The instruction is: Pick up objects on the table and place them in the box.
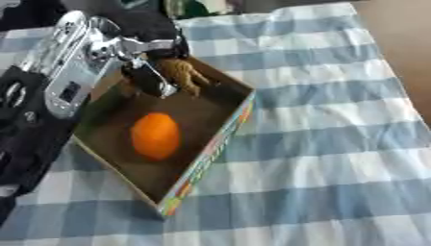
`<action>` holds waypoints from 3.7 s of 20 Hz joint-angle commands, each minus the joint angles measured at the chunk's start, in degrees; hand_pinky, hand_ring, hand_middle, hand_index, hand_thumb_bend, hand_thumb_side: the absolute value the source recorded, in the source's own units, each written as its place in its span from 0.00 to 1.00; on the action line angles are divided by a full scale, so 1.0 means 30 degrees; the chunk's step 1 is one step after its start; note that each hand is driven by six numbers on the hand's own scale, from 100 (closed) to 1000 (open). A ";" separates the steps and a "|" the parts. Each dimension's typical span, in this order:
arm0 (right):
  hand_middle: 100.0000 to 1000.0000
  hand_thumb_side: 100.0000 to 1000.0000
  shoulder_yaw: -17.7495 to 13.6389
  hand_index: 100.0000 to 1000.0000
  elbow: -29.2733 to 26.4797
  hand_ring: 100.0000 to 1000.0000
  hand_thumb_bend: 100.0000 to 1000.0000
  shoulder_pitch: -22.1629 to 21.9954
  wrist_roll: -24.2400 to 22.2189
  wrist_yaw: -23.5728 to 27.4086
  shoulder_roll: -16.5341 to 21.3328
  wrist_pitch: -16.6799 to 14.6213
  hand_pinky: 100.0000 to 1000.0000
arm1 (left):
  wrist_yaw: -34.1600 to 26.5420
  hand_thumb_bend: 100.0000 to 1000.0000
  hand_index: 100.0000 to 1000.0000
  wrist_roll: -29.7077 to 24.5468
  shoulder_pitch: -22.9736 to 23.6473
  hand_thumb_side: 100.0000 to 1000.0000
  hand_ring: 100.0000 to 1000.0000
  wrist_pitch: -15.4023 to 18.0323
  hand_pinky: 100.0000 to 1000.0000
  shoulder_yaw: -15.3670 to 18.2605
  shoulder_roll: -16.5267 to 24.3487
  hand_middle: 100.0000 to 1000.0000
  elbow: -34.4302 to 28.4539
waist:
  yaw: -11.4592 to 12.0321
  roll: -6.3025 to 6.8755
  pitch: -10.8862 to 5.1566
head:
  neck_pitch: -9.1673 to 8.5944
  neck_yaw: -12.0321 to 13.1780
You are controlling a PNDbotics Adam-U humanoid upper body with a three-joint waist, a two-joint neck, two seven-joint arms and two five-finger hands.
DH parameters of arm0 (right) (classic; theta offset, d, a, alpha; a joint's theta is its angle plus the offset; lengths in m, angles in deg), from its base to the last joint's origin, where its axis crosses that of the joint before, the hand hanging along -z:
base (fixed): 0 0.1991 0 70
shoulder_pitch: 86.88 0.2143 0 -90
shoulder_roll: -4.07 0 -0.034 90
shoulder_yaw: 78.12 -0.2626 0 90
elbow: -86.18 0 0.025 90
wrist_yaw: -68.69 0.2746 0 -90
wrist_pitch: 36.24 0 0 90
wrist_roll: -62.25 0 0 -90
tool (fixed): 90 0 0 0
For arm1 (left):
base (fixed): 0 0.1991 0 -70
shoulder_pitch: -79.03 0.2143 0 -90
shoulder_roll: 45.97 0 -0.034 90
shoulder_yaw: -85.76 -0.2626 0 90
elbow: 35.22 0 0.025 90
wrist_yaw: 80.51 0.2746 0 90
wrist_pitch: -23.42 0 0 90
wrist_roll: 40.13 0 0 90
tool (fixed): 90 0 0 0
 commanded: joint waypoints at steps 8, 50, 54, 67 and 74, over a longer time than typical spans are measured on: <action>0.63 0.53 -0.0312 0.82 -0.0371 0.94 0.06 0.0125 0.0113 -0.0100 0.0241 0.0051 0.79 | 0.0455 0.19 0.85 0.0578 -0.0155 0.67 0.70 0.0582 0.50 0.0587 -0.0183 0.67 0.0666 | 0.0028 -0.0099 -0.0391 | -0.0012 0.0079; 0.63 0.54 -0.0332 0.82 -0.0371 0.94 0.09 0.0494 0.0275 -0.0234 0.0464 0.0022 0.78 | 0.5385 0.52 0.91 0.5858 -0.1147 0.96 0.80 -0.4187 0.62 0.4836 0.2445 0.76 0.4175 | 0.0097 -0.0524 0.0078 | -0.0692 0.0898; 0.63 0.54 -0.0332 0.82 -0.0371 0.94 0.09 0.0531 0.0264 -0.0241 0.0473 0.0036 0.78 | 0.6033 0.52 0.92 0.4748 -0.1246 0.93 0.82 -0.4227 0.64 0.5073 0.2446 0.78 0.5229 | 0.0039 -0.0507 0.0150 | -0.0810 0.0853; 0.62 0.54 -0.0401 0.82 -0.0371 0.94 0.09 0.0430 0.0277 -0.0266 0.0467 0.0110 0.78 | 0.6814 0.45 0.93 0.3245 -0.0897 0.88 0.83 -0.5126 0.64 0.5731 0.3147 0.78 0.6276 | 0.0165 -0.0452 0.0156 | -0.0823 0.0720; 0.62 0.54 -0.0417 0.82 -0.0371 0.94 0.10 0.0419 0.0246 -0.0267 0.0439 0.0141 0.78 | 0.7404 0.38 0.92 0.2681 -0.0665 0.77 0.83 -0.5254 0.63 0.5869 0.3292 0.78 0.6696 | 0.0188 -0.0467 0.0212 | -0.0847 0.0698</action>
